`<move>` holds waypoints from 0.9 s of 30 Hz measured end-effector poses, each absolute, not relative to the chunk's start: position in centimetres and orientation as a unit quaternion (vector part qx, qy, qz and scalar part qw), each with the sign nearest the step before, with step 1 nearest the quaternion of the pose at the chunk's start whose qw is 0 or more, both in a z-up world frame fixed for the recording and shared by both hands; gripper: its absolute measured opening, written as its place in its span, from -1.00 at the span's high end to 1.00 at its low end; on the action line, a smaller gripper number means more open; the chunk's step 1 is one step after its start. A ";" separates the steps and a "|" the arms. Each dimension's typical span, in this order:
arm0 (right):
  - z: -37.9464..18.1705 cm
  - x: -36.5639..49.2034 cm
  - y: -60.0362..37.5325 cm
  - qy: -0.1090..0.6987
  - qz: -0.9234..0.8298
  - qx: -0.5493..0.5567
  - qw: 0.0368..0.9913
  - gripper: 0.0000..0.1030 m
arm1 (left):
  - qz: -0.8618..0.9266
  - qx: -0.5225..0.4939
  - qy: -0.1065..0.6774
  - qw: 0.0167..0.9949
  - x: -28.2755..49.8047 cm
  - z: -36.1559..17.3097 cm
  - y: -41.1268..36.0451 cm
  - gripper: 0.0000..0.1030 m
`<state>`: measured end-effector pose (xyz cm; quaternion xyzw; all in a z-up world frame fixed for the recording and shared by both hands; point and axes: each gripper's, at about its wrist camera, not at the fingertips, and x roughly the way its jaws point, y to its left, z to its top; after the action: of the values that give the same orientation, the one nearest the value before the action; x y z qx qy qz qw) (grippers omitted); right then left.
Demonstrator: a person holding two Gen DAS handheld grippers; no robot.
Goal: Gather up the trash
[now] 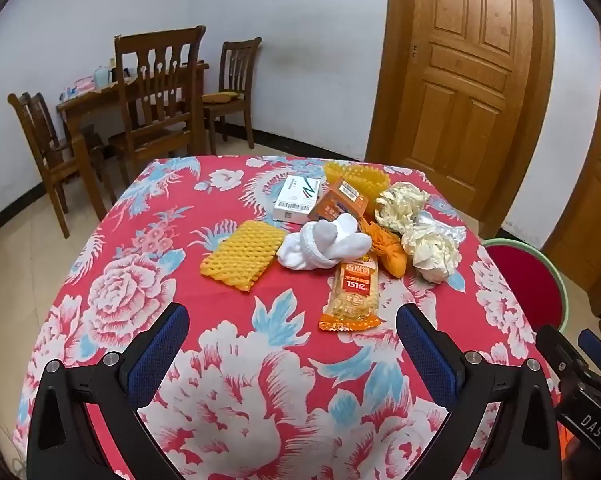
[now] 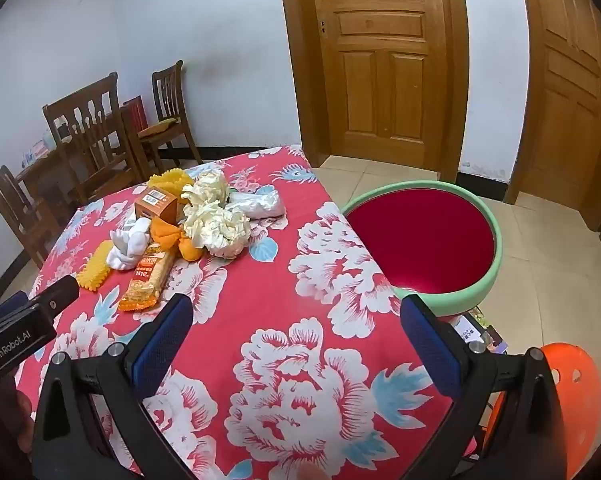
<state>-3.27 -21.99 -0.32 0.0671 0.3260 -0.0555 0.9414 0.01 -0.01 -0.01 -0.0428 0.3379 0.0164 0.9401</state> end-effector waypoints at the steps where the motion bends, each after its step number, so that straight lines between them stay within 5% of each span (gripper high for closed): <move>1: -0.4 -3.3 -22.0 0.326 -0.055 0.069 0.941 -0.97 | 0.015 -0.044 0.336 0.941 0.0 0.0 0.0 -0.99; 27: -0.6 -3.5 -22.9 0.331 -0.062 0.082 0.938 -0.97 | 0.021 -0.052 0.345 0.937 0.2 -0.1 0.6 -0.99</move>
<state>-3.48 -22.89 -0.57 0.0820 0.3309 -0.0622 0.9380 0.16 0.62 -0.11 -0.0519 0.3455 0.0206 0.9368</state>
